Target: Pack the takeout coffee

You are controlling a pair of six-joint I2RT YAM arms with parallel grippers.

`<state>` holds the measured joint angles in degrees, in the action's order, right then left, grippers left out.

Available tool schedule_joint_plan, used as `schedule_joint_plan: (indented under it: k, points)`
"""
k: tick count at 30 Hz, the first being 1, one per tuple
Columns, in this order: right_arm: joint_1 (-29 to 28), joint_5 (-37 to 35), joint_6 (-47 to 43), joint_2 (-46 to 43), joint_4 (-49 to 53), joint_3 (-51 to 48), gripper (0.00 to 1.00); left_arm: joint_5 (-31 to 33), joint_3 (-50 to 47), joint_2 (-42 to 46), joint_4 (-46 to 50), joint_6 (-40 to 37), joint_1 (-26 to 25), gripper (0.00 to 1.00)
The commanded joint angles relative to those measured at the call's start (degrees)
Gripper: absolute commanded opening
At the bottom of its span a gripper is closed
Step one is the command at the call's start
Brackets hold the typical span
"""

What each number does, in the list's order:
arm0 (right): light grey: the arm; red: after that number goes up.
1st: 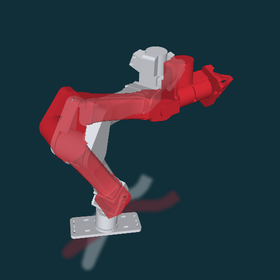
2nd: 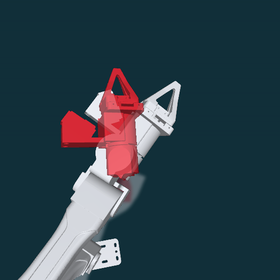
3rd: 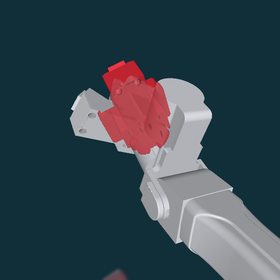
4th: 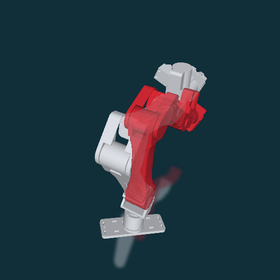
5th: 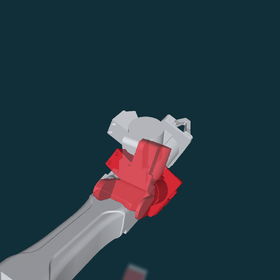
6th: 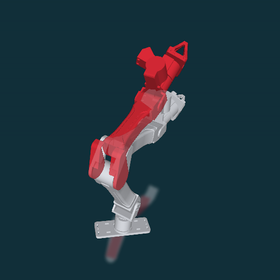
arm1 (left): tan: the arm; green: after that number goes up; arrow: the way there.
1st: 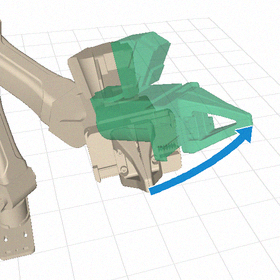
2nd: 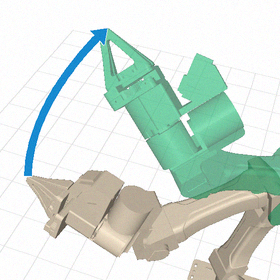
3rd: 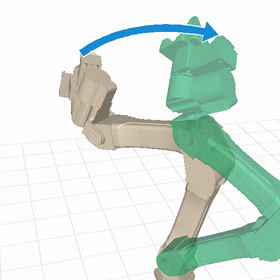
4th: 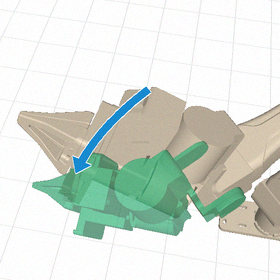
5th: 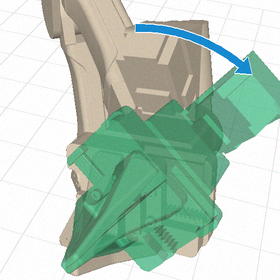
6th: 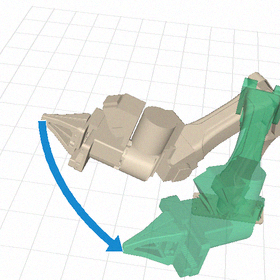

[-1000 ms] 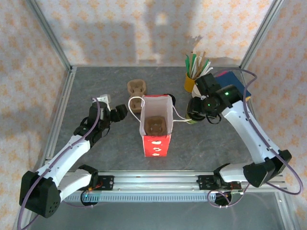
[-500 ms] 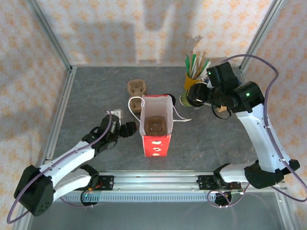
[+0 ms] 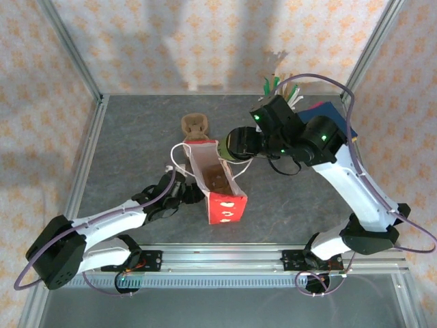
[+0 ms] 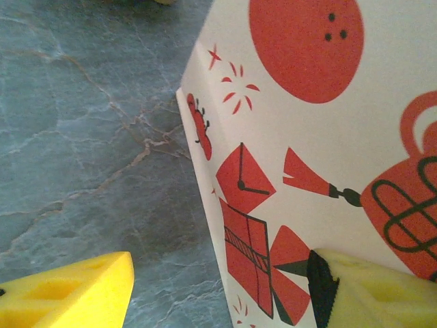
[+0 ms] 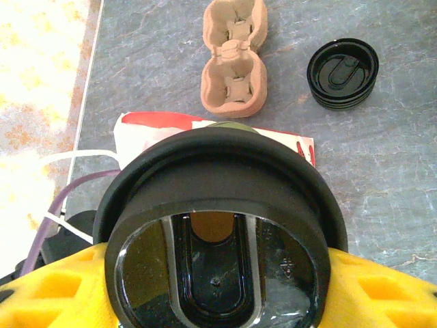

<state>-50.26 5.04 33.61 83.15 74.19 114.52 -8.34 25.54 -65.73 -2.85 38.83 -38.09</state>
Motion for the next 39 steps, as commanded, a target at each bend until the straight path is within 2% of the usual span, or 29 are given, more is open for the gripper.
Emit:
schedule_joint_plan:
  k: [1,6,15,19,29,39]
  points:
    - [-1.3,-2.84,2.07,-0.19,0.77,2.4,0.61,1.48,0.89,-1.87,-3.03,1.16,-0.98,0.7]
    - [-1.94,-4.03,2.1,-0.69,0.7,3.74,0.61,2.0,2.19,-2.77,-2.95,0.92,-1.36,0.7]
    - [-3.14,-0.52,1.23,-0.65,-0.37,4.04,0.61,3.83,3.09,-2.95,-1.38,0.52,-1.37,0.7]
    - [-5.03,-3.06,3.02,-0.51,0.7,2.76,0.61,3.63,3.72,-3.23,-1.67,0.67,-1.33,0.7]
    - [-5.03,-6.51,6.3,-1.3,0.77,-7.71,0.61,1.34,4.74,-5.19,-5.35,1.16,-2.53,0.69]
    - [-5.31,-6.78,7.23,0.32,0.47,-14.35,0.61,3.53,7.65,-9.0,-8.21,2.66,-8.06,0.68]
